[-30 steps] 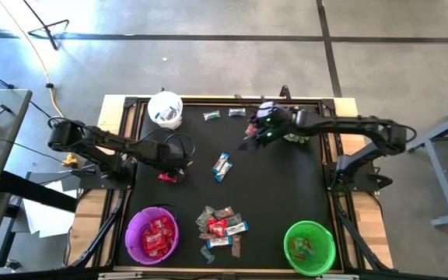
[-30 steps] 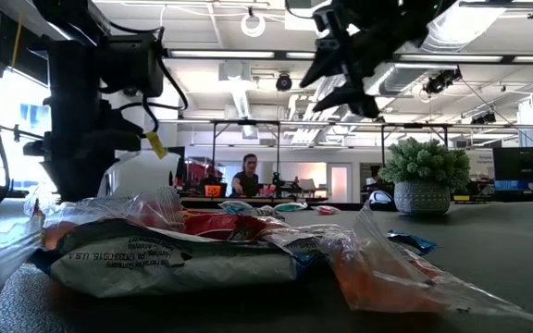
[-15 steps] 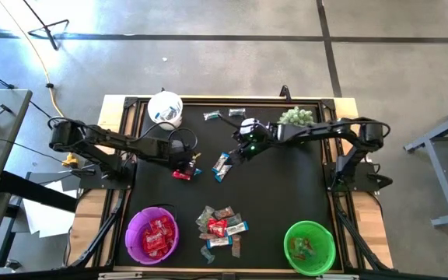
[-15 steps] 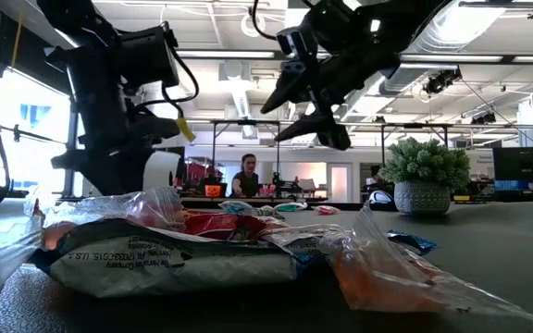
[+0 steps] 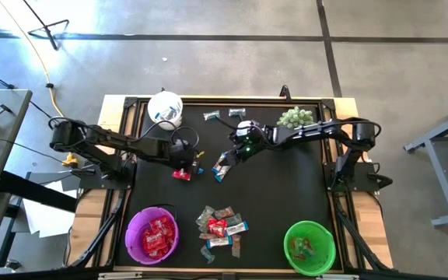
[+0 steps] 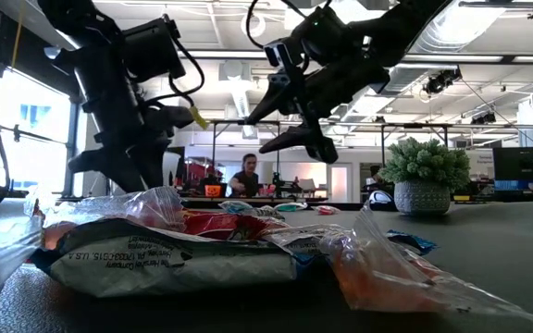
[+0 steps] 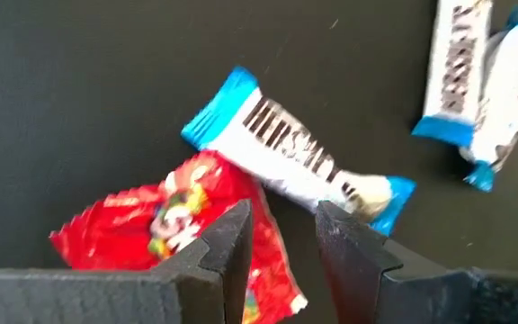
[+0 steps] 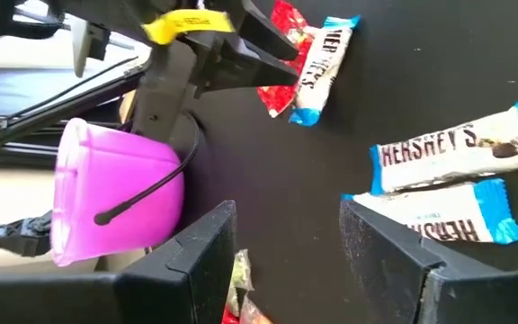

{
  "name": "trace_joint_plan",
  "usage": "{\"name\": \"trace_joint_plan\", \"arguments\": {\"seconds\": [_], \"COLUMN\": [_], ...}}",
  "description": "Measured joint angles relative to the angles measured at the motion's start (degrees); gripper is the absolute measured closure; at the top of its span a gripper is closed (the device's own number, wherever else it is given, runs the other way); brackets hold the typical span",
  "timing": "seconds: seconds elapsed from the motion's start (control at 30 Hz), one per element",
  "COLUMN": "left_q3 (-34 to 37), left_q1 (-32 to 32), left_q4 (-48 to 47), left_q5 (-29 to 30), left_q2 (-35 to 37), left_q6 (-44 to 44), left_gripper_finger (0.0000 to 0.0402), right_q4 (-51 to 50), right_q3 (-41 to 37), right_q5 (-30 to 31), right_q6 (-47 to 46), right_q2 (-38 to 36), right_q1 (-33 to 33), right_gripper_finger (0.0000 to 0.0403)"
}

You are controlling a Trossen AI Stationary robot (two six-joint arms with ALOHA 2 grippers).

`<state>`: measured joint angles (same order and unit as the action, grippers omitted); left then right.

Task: Sort candy
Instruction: Put the red candy into the violet bucket

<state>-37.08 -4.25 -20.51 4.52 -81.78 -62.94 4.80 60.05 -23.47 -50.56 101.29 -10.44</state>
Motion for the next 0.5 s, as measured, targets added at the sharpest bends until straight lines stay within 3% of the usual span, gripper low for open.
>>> {"name": "trace_joint_plan", "arguments": {"seconds": [0.3, 0.5], "left_q3": [0.0, 0.0], "left_q1": [2.3, 4.4], "left_q4": [-4.6, -18.8], "left_q5": [-2.3, 2.6], "left_q2": [3.0, 8.7], "left_q6": [-1.1, -5.1], "left_gripper_finger": [0.0291, 0.0291], "right_q4": [0.2, -0.1], "right_q3": [0.0, 0.0], "right_q5": [-3.3, -3.8], "right_q6": [0.6, 1.1], "right_q2": [-0.1, -0.1], "right_q1": [0.0, 0.0], "right_gripper_finger": [0.0208, 0.0208]}}
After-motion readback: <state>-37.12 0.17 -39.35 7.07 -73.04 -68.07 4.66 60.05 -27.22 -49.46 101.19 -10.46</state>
